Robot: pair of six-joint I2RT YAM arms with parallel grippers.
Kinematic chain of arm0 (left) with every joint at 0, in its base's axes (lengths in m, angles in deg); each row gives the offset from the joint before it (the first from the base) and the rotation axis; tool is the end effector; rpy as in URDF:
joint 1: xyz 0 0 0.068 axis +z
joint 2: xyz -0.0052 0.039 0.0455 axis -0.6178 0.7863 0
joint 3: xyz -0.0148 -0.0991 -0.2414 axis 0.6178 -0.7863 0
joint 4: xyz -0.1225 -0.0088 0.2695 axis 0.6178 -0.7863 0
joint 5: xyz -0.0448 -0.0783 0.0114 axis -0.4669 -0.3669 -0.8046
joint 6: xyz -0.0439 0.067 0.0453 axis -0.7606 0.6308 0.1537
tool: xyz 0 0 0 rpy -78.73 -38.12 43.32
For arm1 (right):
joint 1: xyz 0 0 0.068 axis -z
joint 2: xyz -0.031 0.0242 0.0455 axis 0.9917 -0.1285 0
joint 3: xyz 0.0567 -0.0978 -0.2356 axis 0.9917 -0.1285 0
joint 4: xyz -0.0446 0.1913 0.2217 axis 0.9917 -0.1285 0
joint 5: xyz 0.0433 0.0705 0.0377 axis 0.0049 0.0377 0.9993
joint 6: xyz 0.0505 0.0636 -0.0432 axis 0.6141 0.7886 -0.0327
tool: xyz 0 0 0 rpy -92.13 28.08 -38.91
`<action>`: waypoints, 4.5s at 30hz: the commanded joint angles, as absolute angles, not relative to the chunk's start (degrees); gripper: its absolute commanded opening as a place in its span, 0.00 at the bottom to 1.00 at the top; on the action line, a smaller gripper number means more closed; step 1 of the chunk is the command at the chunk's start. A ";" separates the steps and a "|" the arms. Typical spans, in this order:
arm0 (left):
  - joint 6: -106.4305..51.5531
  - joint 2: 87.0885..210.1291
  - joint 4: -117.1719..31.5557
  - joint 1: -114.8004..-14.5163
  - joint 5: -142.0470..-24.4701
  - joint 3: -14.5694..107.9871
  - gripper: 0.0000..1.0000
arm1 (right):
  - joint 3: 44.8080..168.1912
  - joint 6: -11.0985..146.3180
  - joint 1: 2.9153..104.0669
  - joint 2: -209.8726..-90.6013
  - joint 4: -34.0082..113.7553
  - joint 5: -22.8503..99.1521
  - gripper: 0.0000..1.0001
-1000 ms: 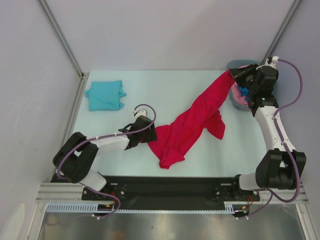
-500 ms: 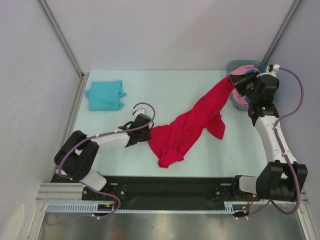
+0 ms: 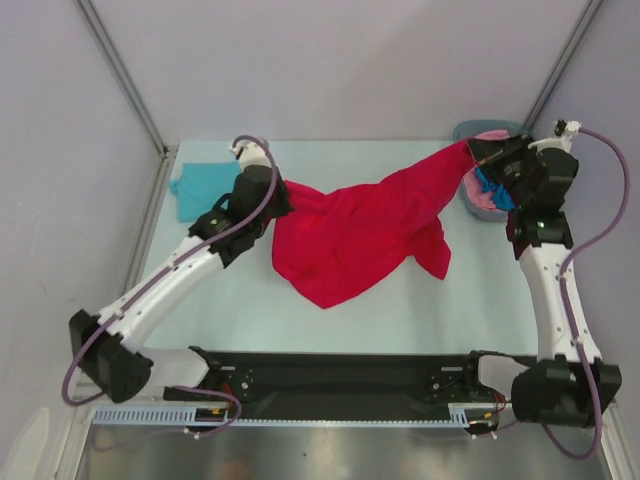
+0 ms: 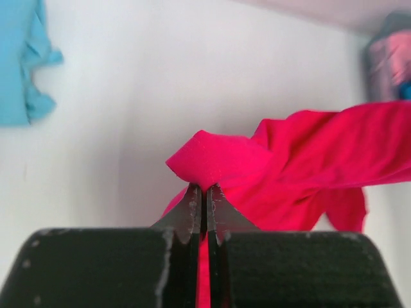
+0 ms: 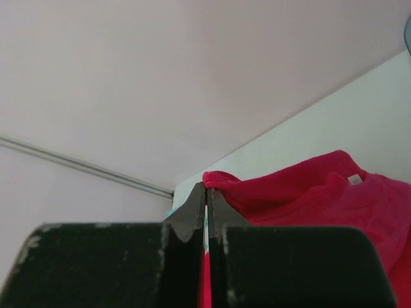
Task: Fold and stack the t-shirts
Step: Flatten the tshirt out
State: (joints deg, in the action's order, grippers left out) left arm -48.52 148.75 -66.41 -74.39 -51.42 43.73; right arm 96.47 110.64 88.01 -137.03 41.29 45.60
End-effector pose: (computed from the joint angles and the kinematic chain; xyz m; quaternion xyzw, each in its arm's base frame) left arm 0.3229 -0.1957 0.3161 -0.0792 0.8413 -0.1415 0.5156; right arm 0.3631 -0.0127 0.3920 0.2478 0.6714 0.3489 0.6051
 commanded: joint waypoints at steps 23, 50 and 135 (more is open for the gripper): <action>-39.08 131.26 -77.45 -80.96 -34.75 57.22 0.00 | 100.44 99.82 82.09 -118.35 36.85 40.79 0.00; -32.72 154.78 -69.78 -66.64 -48.71 82.05 0.00 | 131.35 104.21 85.61 -153.37 46.97 49.67 0.00; -41.78 168.23 -72.16 -66.71 -46.34 60.99 1.00 | 109.74 100.08 75.33 -152.59 35.19 36.23 0.63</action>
State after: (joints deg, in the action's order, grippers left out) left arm -38.36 177.12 -72.53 -63.81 -47.99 68.19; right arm 115.90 101.29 77.36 -162.04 36.85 41.23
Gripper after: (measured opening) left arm 0.996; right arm 0.631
